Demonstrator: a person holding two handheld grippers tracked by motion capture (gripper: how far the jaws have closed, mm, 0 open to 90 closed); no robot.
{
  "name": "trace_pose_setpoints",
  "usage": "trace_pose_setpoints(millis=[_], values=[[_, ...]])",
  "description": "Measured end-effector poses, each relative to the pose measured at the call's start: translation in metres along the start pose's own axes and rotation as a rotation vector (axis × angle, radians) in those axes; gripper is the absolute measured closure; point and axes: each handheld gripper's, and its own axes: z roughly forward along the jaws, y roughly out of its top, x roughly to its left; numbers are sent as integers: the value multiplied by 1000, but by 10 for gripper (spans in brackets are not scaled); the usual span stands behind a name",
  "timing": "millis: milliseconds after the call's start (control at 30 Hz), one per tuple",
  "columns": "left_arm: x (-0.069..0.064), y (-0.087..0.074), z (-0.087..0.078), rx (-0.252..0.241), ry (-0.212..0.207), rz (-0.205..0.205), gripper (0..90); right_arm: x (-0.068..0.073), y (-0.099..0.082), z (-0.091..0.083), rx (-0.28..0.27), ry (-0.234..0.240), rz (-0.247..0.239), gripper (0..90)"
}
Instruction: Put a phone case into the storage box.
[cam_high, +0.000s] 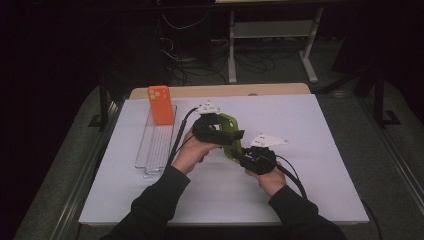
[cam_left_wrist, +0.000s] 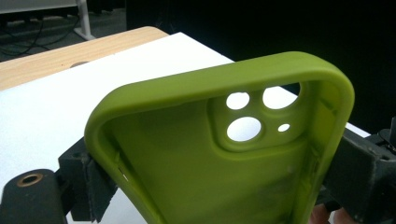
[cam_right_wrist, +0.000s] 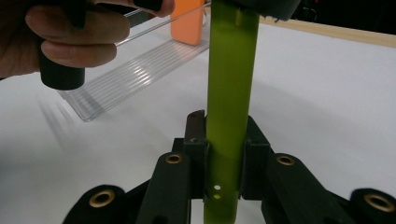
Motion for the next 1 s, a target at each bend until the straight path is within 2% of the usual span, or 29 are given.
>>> trace_pose_setpoints(millis=[67,200,300,333,400,533,800,900,1000], values=[[0,1,0,0,3,14,104,0,0,1,1,-1,-3,755],[2,2,-3,-1,-5,-1,117,-1,1,1,-2,0,-16,736],[5,4,-6,-5,4,-2,121,-1,1,-1,1,-1,-25,562],[7,4,-7,-9,4,-7,121,-1,1,-2,2,3,-29,540],[9,6,-10,-3,20,11,122,-4,0,-4,6,12,-30,480],[13,12,-17,-11,46,2,123,-11,-3,-12,61,24,-30,338],[26,32,-34,-32,97,18,123,-27,-14,-31,160,13,-30,175],[30,39,-41,-38,120,27,123,-32,-20,-37,168,2,-24,122],[34,46,-48,-47,142,35,124,-35,-26,-45,165,-31,-36,83]])
